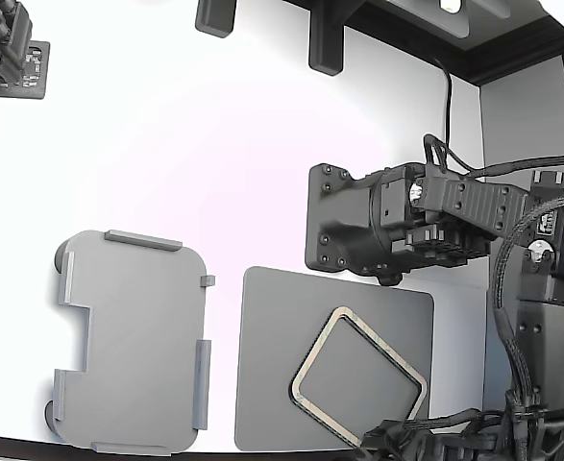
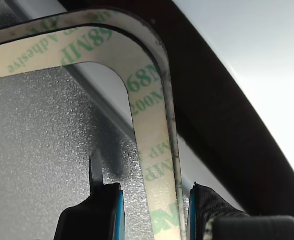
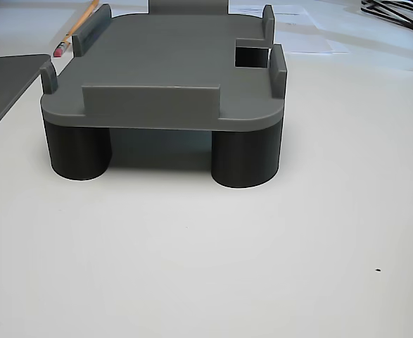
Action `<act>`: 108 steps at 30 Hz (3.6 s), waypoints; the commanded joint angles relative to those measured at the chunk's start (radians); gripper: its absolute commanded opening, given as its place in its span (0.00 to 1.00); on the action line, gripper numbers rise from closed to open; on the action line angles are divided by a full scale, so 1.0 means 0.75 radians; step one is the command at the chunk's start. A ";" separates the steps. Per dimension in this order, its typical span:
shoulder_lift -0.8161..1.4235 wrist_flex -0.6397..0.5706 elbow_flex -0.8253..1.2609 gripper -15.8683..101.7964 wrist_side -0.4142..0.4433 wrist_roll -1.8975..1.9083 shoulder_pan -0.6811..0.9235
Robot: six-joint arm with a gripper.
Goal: Move top rectangular frame to the holder.
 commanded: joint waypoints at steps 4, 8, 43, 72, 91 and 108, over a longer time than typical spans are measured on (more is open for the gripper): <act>0.025 0.000 -0.039 0.56 0.000 0.004 -0.010; 0.022 0.002 -0.035 0.52 0.002 0.022 -0.004; 0.344 0.016 0.041 0.04 0.902 1.231 -0.098; 0.687 0.135 -0.157 0.03 1.066 3.035 -0.802; 0.241 0.233 -0.419 0.03 0.493 4.365 -1.160; 0.250 0.233 -0.219 0.03 0.323 4.166 -1.227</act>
